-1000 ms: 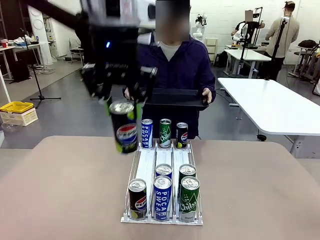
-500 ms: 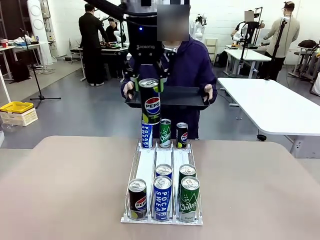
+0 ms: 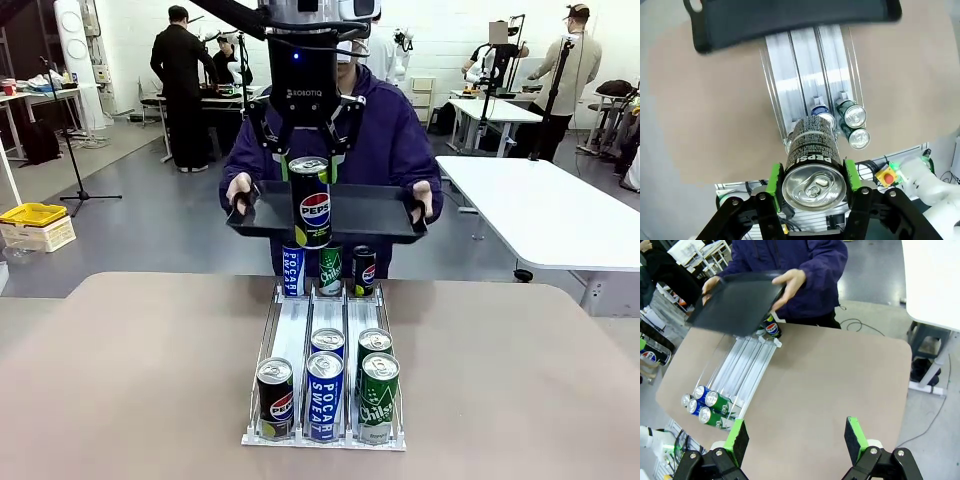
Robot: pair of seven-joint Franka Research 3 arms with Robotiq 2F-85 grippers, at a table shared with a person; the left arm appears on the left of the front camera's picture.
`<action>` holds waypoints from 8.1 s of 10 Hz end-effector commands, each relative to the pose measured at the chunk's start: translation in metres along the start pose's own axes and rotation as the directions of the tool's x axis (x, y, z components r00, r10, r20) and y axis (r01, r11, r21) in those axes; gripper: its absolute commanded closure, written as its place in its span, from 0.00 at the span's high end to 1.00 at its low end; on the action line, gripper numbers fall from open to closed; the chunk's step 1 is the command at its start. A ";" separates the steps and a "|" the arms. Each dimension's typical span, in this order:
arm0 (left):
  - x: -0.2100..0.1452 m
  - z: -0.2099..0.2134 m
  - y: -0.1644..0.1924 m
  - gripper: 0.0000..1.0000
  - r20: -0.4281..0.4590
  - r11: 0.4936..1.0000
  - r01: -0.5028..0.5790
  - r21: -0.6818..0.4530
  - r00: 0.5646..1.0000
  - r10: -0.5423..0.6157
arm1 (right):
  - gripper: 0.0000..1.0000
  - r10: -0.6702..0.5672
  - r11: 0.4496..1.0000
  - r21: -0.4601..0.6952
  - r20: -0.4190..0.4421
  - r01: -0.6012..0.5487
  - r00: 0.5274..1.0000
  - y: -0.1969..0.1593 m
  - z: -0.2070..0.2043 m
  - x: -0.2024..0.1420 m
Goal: Retrieve and hand over the desired beverage to the person.
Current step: Place the picked can on the Handle tray extended by the person, then pick up another can of the same type that the person held from the Automatic Can Dispenser.
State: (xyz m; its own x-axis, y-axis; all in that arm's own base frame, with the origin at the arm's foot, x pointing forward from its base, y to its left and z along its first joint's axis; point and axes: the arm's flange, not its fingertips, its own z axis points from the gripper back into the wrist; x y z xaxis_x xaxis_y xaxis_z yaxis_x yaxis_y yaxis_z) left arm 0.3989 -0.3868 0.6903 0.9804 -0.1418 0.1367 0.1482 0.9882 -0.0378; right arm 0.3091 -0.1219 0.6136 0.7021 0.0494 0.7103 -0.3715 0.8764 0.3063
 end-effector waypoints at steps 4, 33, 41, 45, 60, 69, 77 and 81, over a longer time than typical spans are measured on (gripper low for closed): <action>-0.001 0.001 0.002 0.00 0.016 1.000 0.004 -0.004 1.000 -0.004 | 1.00 0.002 1.000 0.027 0.006 -0.002 1.000 -0.002 -0.002 0.000; 0.183 -0.124 0.097 0.88 -0.085 0.997 0.005 0.081 0.996 0.002 | 1.00 0.002 1.000 0.027 0.006 -0.002 1.000 -0.002 -0.002 0.000; 0.174 -0.109 0.097 1.00 -0.069 0.996 0.017 0.082 0.998 -0.012 | 1.00 0.002 1.000 0.027 0.006 -0.002 1.000 -0.002 -0.002 0.000; 0.044 -0.041 0.125 1.00 0.008 0.960 0.278 0.034 0.961 -0.278 | 1.00 0.002 1.000 0.027 0.006 -0.002 1.000 -0.002 -0.002 0.000; -0.084 -0.029 0.228 1.00 0.175 0.886 0.435 -0.163 0.896 -0.408 | 1.00 0.002 1.000 0.027 0.006 -0.002 1.000 -0.002 -0.002 0.000; -0.089 -0.011 0.297 1.00 0.328 0.809 0.489 -0.327 0.861 -0.388 | 1.00 0.002 1.000 0.027 0.006 -0.002 1.000 -0.002 -0.002 0.000; -0.104 -0.001 0.409 1.00 0.506 0.675 0.539 -0.504 0.818 -0.275 | 1.00 0.002 1.000 0.027 0.006 -0.002 1.000 -0.002 -0.002 0.000; -0.101 -0.002 0.408 1.00 0.497 0.689 0.529 -0.494 0.823 -0.275 | 1.00 0.002 1.000 0.027 0.006 -0.002 1.000 -0.002 -0.002 0.000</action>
State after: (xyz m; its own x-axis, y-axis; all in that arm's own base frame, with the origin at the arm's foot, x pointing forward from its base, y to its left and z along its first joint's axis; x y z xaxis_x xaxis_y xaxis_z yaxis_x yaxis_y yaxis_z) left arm 0.3591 0.0316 0.6584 0.7127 -0.3588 0.6028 0.6734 0.5907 -0.4445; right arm 0.3091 -0.1226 0.6130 0.7035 0.0487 0.7090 -0.3704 0.8765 0.3074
